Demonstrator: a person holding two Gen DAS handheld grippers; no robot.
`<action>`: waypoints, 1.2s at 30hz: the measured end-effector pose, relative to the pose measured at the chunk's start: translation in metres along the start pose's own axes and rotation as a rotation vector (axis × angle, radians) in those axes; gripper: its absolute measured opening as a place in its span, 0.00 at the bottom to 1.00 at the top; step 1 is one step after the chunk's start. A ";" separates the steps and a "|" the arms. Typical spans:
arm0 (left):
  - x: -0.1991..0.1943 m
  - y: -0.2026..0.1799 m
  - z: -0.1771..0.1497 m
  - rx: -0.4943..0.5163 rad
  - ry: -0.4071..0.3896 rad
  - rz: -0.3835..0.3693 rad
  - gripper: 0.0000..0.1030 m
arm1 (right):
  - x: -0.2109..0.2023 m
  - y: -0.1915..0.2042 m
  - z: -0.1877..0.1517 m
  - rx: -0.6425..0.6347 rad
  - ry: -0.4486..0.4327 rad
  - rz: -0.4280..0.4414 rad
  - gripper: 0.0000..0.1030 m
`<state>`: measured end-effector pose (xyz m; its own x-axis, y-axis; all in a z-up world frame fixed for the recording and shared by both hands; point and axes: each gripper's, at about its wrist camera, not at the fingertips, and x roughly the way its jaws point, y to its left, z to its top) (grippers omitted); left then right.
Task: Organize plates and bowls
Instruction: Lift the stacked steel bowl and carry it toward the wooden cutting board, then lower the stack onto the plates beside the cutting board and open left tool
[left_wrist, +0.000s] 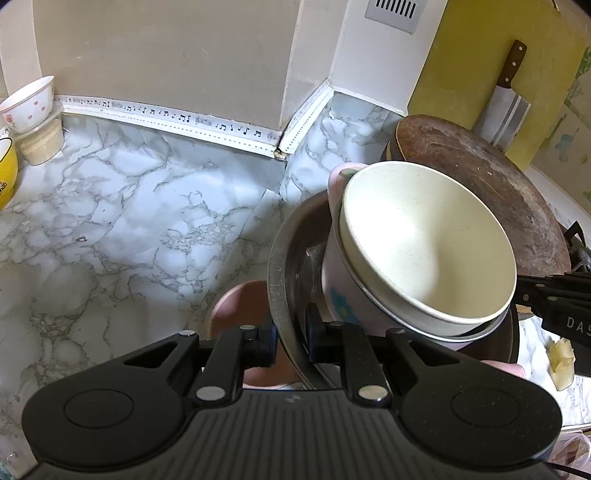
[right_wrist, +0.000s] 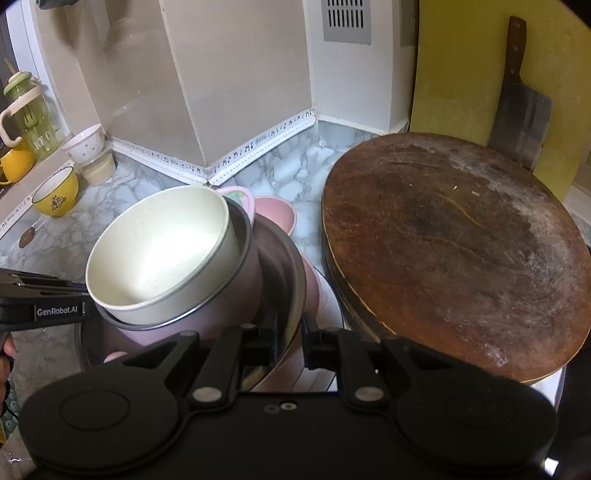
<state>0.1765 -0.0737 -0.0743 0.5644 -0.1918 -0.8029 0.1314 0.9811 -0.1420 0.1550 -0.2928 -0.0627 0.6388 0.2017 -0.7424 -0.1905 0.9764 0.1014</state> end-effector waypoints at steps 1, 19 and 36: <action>0.002 0.000 -0.001 0.000 0.002 0.001 0.13 | 0.002 -0.001 0.000 0.001 0.006 -0.001 0.13; 0.016 0.004 0.001 0.008 0.015 -0.014 0.14 | 0.017 0.002 0.002 -0.044 0.039 -0.037 0.19; 0.002 0.012 -0.007 0.008 -0.005 -0.005 0.41 | -0.001 0.004 0.002 -0.035 0.014 -0.072 0.43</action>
<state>0.1735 -0.0620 -0.0816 0.5677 -0.1966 -0.7994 0.1403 0.9800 -0.1415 0.1546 -0.2886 -0.0600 0.6417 0.1299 -0.7559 -0.1703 0.9851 0.0248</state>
